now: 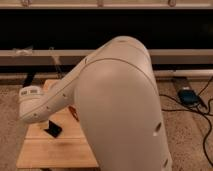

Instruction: Place the white sponge in the ceramic bowl

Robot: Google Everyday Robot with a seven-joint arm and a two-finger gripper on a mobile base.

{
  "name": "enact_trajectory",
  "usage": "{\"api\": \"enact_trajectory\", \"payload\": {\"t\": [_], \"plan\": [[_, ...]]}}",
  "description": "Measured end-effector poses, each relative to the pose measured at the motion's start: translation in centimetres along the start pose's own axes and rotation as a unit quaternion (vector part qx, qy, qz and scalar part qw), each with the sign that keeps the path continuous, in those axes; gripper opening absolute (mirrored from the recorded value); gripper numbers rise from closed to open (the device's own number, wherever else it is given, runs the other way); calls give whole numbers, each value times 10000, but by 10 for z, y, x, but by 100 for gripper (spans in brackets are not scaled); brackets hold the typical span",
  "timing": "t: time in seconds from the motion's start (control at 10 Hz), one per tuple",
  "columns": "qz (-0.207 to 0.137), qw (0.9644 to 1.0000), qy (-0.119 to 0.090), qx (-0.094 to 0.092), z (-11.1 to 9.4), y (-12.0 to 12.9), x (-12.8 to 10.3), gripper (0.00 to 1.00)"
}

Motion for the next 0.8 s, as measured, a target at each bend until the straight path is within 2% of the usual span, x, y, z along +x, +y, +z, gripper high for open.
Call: {"api": "enact_trajectory", "payload": {"t": [0.4,0.6,0.8], "plan": [[17,10000,9,-7,0,0,0,78],[216,9994,132,-250,7,5,13,78],[644,9965,267,-458,11,16,44,78]]}}
